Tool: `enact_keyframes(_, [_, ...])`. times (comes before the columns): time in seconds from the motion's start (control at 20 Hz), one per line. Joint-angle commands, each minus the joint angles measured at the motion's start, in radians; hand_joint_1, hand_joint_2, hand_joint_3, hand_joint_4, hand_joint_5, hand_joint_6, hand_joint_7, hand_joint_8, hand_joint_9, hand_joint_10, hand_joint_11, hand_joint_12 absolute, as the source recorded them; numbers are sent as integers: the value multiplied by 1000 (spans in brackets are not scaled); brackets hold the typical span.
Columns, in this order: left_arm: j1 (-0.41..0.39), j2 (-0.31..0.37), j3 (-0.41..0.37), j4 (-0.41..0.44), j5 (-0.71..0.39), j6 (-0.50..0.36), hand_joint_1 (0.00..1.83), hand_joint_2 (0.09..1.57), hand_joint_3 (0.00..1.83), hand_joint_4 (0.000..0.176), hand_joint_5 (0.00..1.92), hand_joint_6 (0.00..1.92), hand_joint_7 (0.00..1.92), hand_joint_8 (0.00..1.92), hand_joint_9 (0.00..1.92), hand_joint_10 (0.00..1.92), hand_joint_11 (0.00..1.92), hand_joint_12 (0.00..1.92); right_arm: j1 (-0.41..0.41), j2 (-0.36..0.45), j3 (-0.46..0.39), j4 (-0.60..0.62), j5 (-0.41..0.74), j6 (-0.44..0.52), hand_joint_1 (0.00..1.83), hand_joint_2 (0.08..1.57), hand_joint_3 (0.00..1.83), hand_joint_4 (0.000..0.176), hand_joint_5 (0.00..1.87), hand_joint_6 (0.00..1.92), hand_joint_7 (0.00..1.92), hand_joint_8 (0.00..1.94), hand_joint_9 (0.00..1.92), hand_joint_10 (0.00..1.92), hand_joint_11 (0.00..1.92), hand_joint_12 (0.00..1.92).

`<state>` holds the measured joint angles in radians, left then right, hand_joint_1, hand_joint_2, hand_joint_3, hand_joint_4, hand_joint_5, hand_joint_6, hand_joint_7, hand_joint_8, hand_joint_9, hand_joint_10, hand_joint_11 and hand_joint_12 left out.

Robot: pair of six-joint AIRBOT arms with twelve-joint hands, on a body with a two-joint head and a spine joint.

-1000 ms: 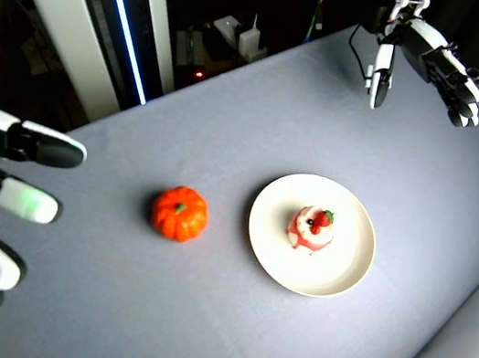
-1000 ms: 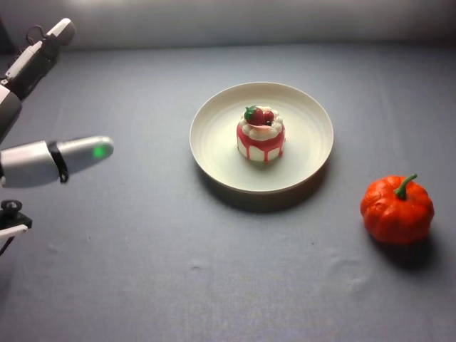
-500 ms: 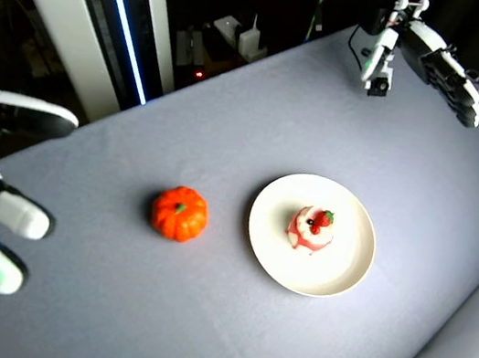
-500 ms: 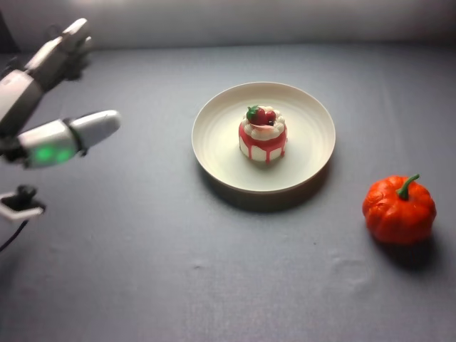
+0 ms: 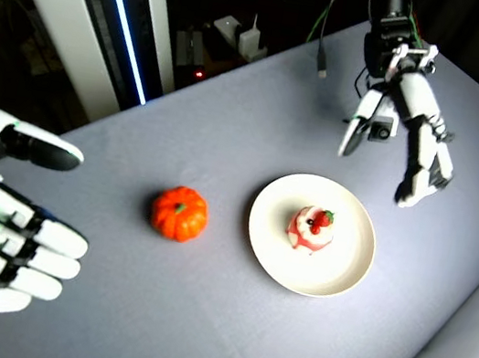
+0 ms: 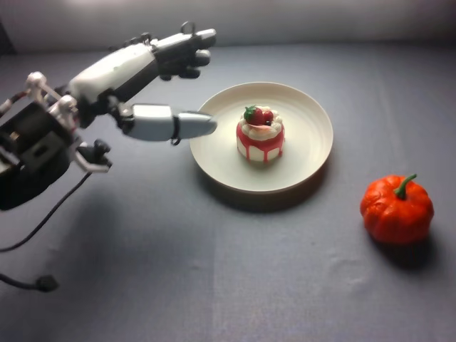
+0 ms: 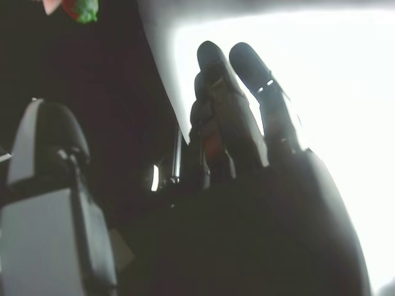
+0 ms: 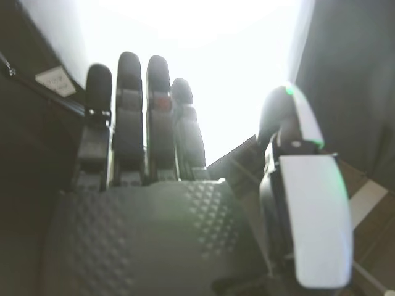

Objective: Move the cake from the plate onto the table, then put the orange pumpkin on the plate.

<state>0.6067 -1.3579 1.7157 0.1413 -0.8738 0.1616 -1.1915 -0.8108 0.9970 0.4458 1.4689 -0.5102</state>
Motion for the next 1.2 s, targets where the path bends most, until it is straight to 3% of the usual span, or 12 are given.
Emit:
enact_keyframes(0.0, [-27,-4,12,7,-86,-5,802,1054,0,0,272,5,497,9,652,176,24,1832,18,-4,9,-19,76,8,478,1221,3,0,378,0,556,0,579,1,112,1212])
enact_keyframes(0.05, [-60,-20,38,81,-52,-5,828,1059,1,0,305,2,607,40,588,516,95,1858,41,-14,19,-49,37,8,513,1213,0,0,380,2,554,0,573,0,95,1199])
enact_keyframes(0.15, [-99,-37,64,168,-18,-5,801,1001,0,0,311,3,642,28,514,839,160,1758,61,-22,27,-76,0,8,532,1210,2,0,338,0,566,3,586,6,110,1190])
enact_keyframes(0.35, [-150,-45,72,254,19,-5,816,920,0,0,324,2,659,22,459,1042,175,1854,79,-33,34,-107,-41,8,502,1209,0,0,322,0,599,4,617,8,201,1127])
enact_keyframes(0.4, [-162,-50,72,271,21,-5,781,971,7,0,114,0,634,9,434,979,140,1805,84,-37,35,-117,-55,8,504,1205,0,0,322,0,601,4,617,6,208,1124])
enact_keyframes(0.5, [-185,-67,83,296,17,-5,692,1026,2,0,59,0,497,0,357,766,17,1721,89,-45,40,-127,-73,9,473,1184,0,0,326,4,597,1,602,0,153,1106])
enact_keyframes(0.65, [-199,-99,104,289,2,-5,669,1101,4,7,164,6,463,0,478,372,0,1619,89,-46,41,-130,-80,12,442,1168,0,70,214,4,272,2,276,2,2,646])
enact_keyframes(0.8, [-198,-129,129,281,-18,-5,639,1145,1,20,207,16,461,8,526,194,1,1541,90,-45,46,-123,-80,12,431,1168,1,84,193,0,189,0,193,0,0,408])
enact_keyframes(0.85, [-195,-136,135,279,-19,-5,655,1145,0,0,236,16,497,15,554,205,7,1597,90,-42,47,-122,-80,12,417,1169,1,85,184,0,177,0,167,0,0,372])
enact_keyframes(0.95, [-192,-147,145,270,-22,-5,709,1115,1,2,287,1,574,7,573,345,52,1683,90,-35,47,-117,-77,12,364,1191,5,98,179,1,139,0,130,0,0,323])
enact_keyframes(1.1, [-170,-150,151,226,-44,-5,835,1026,0,0,313,0,576,0,480,791,93,1821,87,10,33,-83,-50,12,395,1132,0,78,172,0,163,3,155,5,26,401])
enact_keyframes(1.15, [-163,-149,152,220,-44,-5,864,1010,0,0,310,0,581,2,460,893,111,1821,81,21,28,-69,-36,11,390,1110,0,88,171,1,162,2,161,6,37,406])
